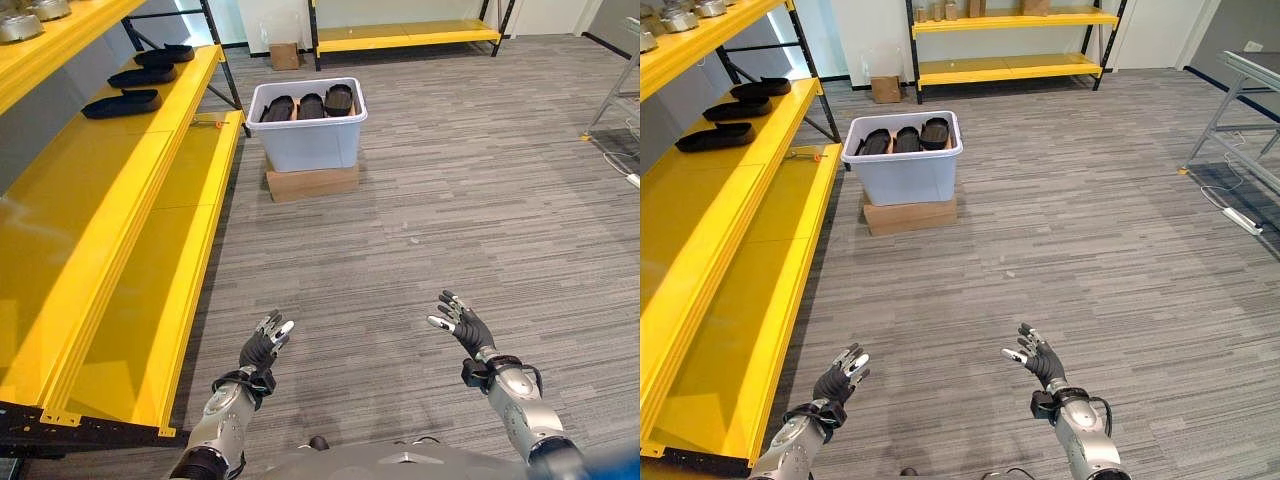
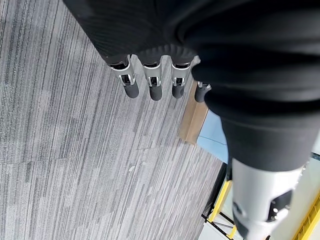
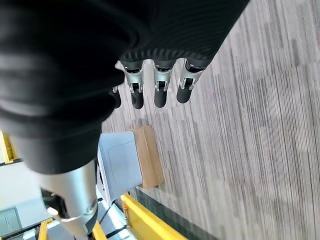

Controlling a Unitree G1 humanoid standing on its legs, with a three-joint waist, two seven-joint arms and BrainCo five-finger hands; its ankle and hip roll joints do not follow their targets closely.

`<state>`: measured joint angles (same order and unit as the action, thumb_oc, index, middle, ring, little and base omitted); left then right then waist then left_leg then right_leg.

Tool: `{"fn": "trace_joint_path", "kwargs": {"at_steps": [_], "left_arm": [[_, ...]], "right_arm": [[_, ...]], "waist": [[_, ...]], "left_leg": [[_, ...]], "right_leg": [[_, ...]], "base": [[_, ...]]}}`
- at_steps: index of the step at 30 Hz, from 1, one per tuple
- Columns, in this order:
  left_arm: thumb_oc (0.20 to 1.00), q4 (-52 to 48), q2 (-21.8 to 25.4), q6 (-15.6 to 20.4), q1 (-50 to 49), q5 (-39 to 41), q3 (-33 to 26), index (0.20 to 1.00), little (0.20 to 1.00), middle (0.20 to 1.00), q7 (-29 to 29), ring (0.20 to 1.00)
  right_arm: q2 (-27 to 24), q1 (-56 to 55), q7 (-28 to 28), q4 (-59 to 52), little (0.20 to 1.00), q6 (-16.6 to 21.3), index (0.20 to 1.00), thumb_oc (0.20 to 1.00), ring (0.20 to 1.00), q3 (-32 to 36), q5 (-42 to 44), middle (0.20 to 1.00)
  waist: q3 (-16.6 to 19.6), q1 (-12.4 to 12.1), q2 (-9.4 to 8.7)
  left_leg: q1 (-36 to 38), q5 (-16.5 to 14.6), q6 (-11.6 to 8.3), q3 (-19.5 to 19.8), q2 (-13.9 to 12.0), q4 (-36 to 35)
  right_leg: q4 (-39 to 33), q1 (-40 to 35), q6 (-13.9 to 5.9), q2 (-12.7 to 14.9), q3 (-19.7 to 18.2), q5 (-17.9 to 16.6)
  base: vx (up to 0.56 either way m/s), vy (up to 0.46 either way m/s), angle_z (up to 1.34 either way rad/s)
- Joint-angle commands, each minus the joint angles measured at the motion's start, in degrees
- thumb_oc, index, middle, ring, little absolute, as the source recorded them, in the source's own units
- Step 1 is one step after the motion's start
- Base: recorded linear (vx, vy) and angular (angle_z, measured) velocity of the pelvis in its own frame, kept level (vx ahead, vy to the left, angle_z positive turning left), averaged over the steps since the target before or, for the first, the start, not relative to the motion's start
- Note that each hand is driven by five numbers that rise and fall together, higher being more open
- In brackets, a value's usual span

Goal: Move parts from the plastic box to the shelf.

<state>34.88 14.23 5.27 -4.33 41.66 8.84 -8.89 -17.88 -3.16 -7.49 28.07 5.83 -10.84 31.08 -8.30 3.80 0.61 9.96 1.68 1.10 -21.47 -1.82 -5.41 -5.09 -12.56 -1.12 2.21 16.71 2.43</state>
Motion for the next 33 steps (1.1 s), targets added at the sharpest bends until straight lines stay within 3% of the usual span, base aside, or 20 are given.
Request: {"fn": "trace_joint_path", "kwargs": {"at_steps": [1, 4, 7, 10, 12, 13, 14, 15, 18, 19, 22, 26, 29, 30, 31, 33], "left_arm": [[1.000, -0.7, -0.4, 0.9, 2.5, 2.1, -0.3, 1.000, 1.000, 1.000, -1.7, 1.000], [1.000, -1.0, -0.2, 0.4, 2.8, 1.3, 0.1, 1.000, 1.000, 1.000, -2.0, 1.000], [1.000, -1.0, 0.5, 1.2, 3.6, 0.2, 0.8, 1.000, 1.000, 1.000, -3.7, 1.000], [1.000, -2.0, 1.5, 1.8, 4.6, -1.4, 2.0, 1.000, 1.000, 1.000, -4.6, 1.000], [1.000, -2.5, 2.6, 1.2, 6.9, -2.1, 3.4, 1.000, 1.000, 1.000, -4.0, 1.000], [1.000, -3.1, 3.0, 0.4, 7.6, -1.8, 3.7, 1.000, 1.000, 1.000, -3.5, 1.000], [1.000, -3.5, 3.3, -1.4, 8.1, -1.8, 3.9, 1.000, 1.000, 1.000, -2.7, 1.000], [1.000, -3.5, 3.3, -1.6, 8.1, -1.9, 4.0, 1.000, 1.000, 1.000, -2.5, 1.000], [1.000, -3.1, 3.1, -2.0, 8.0, -3.7, 4.5, 1.000, 1.000, 1.000, -1.5, 1.000], [1.000, -3.3, 3.1, -1.0, 8.0, -4.4, 4.6, 1.000, 1.000, 1.000, -0.1, 1.000], [1.000, -4.0, 2.7, -1.7, 8.0, -3.0, 4.6, 1.000, 1.000, 1.000, 0.6, 1.000], [1.000, -5.4, 2.7, -1.9, 5.8, -5.7, 5.6, 1.000, 1.000, 1.000, -2.5, 1.000], [1.000, -6.0, 2.9, -2.2, 4.7, -6.3, 6.6, 1.000, 1.000, 1.000, -3.2, 1.000], [1.000, -6.3, 2.9, -2.7, 4.5, -6.0, 6.9, 1.000, 1.000, 1.000, -2.9, 1.000], [1.000, -6.3, 2.8, -2.7, 4.0, -5.8, 7.0, 1.000, 1.000, 1.000, -3.2, 1.000], [1.000, -6.8, 2.7, -2.9, 3.8, -5.7, 7.1, 1.000, 1.000, 1.000, -2.9, 1.000]], "right_arm": [[0.5, 1.3, -1.7, -3.1, 1.000, 1.3, 1.000, 1.000, 1.000, 1.3, 0.3, 1.000], [-0.1, 1.6, 0.8, -3.8, 1.000, 1.7, 1.000, 1.000, 1.000, 0.9, -3.5, 1.000], [-1.9, 2.4, 6.4, -3.7, 1.000, 3.3, 1.000, 1.000, 1.000, 0.1, -17.2, 1.000], [-3.0, 3.0, 5.6, -5.7, 1.000, 1.6, 1.000, 1.000, 1.000, -0.9, -12.7, 1.000], [-2.5, 3.4, 7.5, -6.8, 1.000, 1.5, 1.000, 1.000, 1.000, -0.3, -6.5, 1.000], [-2.5, 3.8, 8.3, -6.7, 1.000, 2.1, 1.000, 1.000, 1.000, 0.1, -7.3, 1.000], [-3.3, 4.1, 8.7, -6.8, 1.000, 3.3, 1.000, 1.000, 1.000, 1.3, -10.4, 1.000], [-3.4, 4.1, 8.9, -6.8, 1.000, 3.4, 1.000, 1.000, 1.000, 1.4, -10.9, 1.000], [-4.3, 3.2, 12.7, -8.0, 1.000, 3.5, 1.000, 1.000, 1.000, 3.2, -11.7, 1.000], [-4.3, 2.9, 14.6, -8.1, 1.000, 3.5, 1.000, 1.000, 1.000, 4.0, -10.5, 1.000], [-4.2, 2.8, 18.7, -7.0, 1.000, 3.4, 1.000, 1.000, 1.000, 7.4, -9.0, 1.000], [-4.8, 1.5, 20.6, -6.8, 1.000, 3.9, 1.000, 1.000, 1.000, 11.7, -9.5, 1.000], [-5.4, 0.8, 22.9, -6.5, 1.000, 3.5, 1.000, 1.000, 1.000, 13.6, -8.2, 1.000], [-5.6, 1.0, 24.0, -6.1, 1.000, 2.9, 1.000, 1.000, 1.000, 13.7, -8.1, 1.000], [-6.1, 1.3, 24.8, -5.5, 1.000, 2.4, 1.000, 1.000, 1.000, 13.6, -8.8, 1.000], [-6.3, 1.5, 25.7, -5.2, 1.000, 1.8, 1.000, 1.000, 1.000, 13.3, -9.2, 1.000]], "waist": [[0.5, 0.3, -0.73], [0.6, 0.5, -0.86], [0.3, 0.9, -0.76], [-0.8, 1.5, -0.67], [-2.4, 2.0, -0.43], [-3.0, 2.0, -0.21], [-4.4, 2.4, 0.37], [-4.5, 2.5, 0.38], [-5.1, 4.3, -0.45], [-4.9, 4.5, -1.00], [-5.0, 4.8, -3.14], [-5.9, 5.1, -3.86], [-4.9, 5.6, -4.11], [-4.4, 5.6, -4.67], [-3.6, 5.6, -4.26], [-3.0, 5.5, -3.97]], "left_leg": [[2.3, -5.0, -1.54, 0.4, -0.6, 2.3], [2.1, -5.2, -0.94, 0.0, -0.2, 2.5], [1.7, -5.5, -0.18, -0.1, 0.2, 2.9], [0.5, -5.6, 1.43, 0.0, 0.8, 3.6], [-0.2, -5.5, 2.81, 0.2, 1.2, 3.7], [0.0, -5.6, 3.02, 0.1, 1.3, 3.5], [1.5, -5.7, 3.21, -0.4, 1.7, 2.3], [1.7, -5.8, 3.21, -0.4, 1.8, 2.2], [3.6, -6.6, 2.77, 1.3, 2.4, 1.5], [3.2, -6.4, 2.68, 1.0, 2.1, 1.9], [4.3, -8.6, 2.31, 2.0, 3.0, 2.6], [5.5, -10.4, 2.73, 3.6, 3.2, 3.2], [5.7, -11.6, 2.87, 4.7, 3.0, 4.0], [5.3, -11.2, 2.83, 3.6, 3.1, 5.0], [5.6, -11.3, 2.65, 3.0, 2.7, 5.7], [5.5, -11.2, 2.54, 2.5, 2.4, 6.2]], "right_leg": [[2.9, 1.5, -4.31, 3.3, 2.6, -0.8], [4.4, 2.1, -4.62, 3.9, 2.3, -0.3], [7.8, 3.3, -4.83, 4.4, 1.8, 1.0], [16.6, 7.3, -5.76, 5.8, 0.2, 1.4], [28.5, 12.9, -7.15, 8.3, -1.0, -1.2], [33.3, 14.9, -7.43, 9.3, -1.0, -2.1], [41.6, 19.5, -8.25, 11.0, -0.6, -5.4], [41.9, 19.9, -8.33, 11.0, -0.6, -5.7], [34.9, 22.0, -8.74, 7.8, -1.9, -6.9], [30.0, 22.0, -7.98, 6.9, -1.6, -8.5], [16.4, 22.1, -9.64, 7.0, -2.4, -13.4], [11.7, 24.2, -10.74, 7.4, -4.9, -16.7], [10.3, 21.7, -11.10, 6.2, -6.8, -15.7], [10.6, 21.2, -10.22, 6.0, -6.2, -15.4], [11.2, 19.8, -8.84, 5.0, -5.0, -12.1], [11.6, 19.2, -7.78, 4.6, -4.2, -10.1]], "base": [[0.04, 0.134, -0.01], [0.02, 0.163, -0.01], [0.00, 0.218, 0.01], [-0.04, 0.227, 0.02], [-0.04, 0.267, -0.01], [0.06, 0.338, -0.02], [0.08, 0.273, 0.07], [0.14, 0.194, -0.11], [0.14, -0.032, 0.02], [0.18, -0.176, 0.52], [0.22, -0.206, 0.46], [0.23, -0.175, 0.42], [0.27, -0.205, 0.54], [0.47, -0.352, 0.82], [0.37, -0.324, 0.67], [0.26, -0.178, 0.15]]}}
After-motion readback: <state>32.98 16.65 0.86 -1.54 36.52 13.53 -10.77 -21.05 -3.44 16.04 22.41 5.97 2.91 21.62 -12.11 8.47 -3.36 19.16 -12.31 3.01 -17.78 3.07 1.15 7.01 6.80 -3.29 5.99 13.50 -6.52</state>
